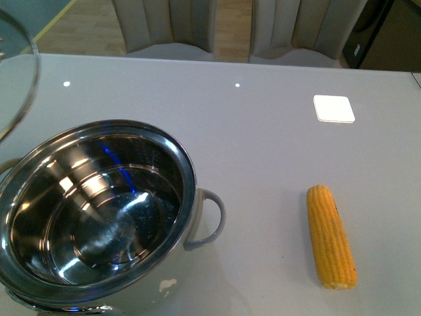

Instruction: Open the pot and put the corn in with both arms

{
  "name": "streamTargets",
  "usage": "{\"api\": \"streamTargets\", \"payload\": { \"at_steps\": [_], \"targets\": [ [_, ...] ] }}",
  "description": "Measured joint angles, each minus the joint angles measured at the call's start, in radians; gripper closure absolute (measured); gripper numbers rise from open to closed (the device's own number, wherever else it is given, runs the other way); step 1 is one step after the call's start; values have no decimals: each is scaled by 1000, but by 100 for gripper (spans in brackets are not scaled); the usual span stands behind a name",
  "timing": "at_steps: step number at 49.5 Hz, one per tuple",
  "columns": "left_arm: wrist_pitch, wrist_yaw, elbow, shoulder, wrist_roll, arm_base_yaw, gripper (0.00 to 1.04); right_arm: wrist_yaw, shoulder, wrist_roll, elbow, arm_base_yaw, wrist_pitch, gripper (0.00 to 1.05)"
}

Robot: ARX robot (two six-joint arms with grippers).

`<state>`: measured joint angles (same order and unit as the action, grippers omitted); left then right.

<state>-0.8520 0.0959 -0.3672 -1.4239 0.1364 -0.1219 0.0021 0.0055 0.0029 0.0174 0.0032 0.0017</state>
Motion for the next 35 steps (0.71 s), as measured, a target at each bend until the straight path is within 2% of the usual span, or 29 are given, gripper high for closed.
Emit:
{"api": "streamTargets", "payload": {
  "at_steps": [6, 9, 14, 22, 35],
  "targets": [
    [-68, 66, 0, -72, 20, -188, 62, 0, 0, 0, 0, 0, 0, 9],
    [-119, 93, 0, -150, 32, -312, 62, 0, 0, 0, 0, 0, 0, 9],
    [-183, 105, -1, -253, 44, -422, 61, 0, 0, 0, 0, 0, 0, 9],
    [-289, 115, -13, -429, 51, -518, 61, 0, 0, 0, 0, 0, 0, 9],
    [-440, 115, -68, -684, 33, -548, 61, 0, 0, 0, 0, 0, 0, 9]
  ]
}}
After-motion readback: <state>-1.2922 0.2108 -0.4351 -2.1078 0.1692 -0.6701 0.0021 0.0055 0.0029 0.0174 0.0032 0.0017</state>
